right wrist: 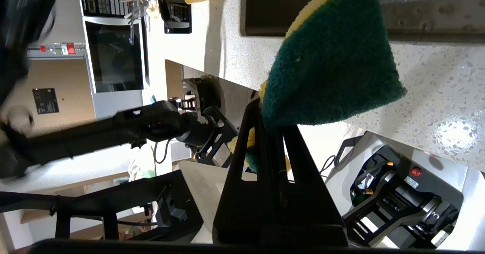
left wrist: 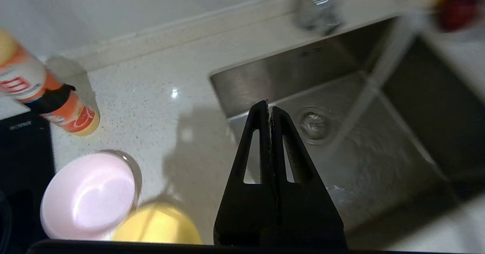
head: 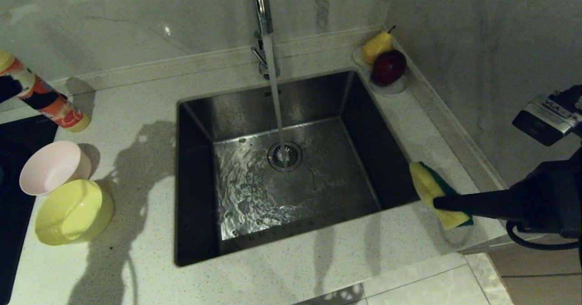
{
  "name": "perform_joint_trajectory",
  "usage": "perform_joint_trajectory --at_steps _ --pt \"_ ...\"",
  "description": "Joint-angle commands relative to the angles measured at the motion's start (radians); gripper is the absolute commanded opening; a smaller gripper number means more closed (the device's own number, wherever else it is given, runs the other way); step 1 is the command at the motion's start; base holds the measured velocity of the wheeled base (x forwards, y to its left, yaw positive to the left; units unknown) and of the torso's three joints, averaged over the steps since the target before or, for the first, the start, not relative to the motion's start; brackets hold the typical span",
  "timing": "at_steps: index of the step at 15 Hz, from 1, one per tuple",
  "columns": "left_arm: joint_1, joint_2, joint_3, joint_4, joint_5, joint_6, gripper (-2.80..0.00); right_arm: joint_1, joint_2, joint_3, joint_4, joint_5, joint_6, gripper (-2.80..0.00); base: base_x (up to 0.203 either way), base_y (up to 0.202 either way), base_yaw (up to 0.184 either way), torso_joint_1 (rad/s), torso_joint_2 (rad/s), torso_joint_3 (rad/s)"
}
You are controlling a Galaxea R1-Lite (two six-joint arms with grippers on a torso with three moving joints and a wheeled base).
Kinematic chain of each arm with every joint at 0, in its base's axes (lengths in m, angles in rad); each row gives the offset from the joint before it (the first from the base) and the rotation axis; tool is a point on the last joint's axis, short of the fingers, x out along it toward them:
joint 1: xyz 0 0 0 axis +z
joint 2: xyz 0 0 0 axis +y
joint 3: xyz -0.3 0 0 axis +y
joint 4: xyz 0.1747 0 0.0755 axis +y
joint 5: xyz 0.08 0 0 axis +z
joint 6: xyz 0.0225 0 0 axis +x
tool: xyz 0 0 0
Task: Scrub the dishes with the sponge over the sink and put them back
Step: Put down the sponge
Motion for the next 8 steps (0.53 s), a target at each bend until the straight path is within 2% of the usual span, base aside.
perform_joint_trajectory --at_steps 1,5,8 --pt "-0.006 -0.314 0.098 0.058 -0.04 0.002 -2.8 0.0 -0.012 0.007 0.001 0.004 0.004 -2.8 0.0 0.0 0.0 0.0 0.0 0.0" --pt "-0.008 -0.582 0.386 0.138 -0.105 0.005 -2.8 0.001 -0.017 0.027 -0.002 0.003 0.002 -2.8 0.0 0.0 0.0 0.0 0.0 0.0" --pt "-0.009 -0.627 0.507 0.117 -0.112 0.011 -2.8 0.001 -0.022 0.029 -0.005 0.003 0.001 -2.8 0.0 0.0 0.0 0.0 0.0 0.0"
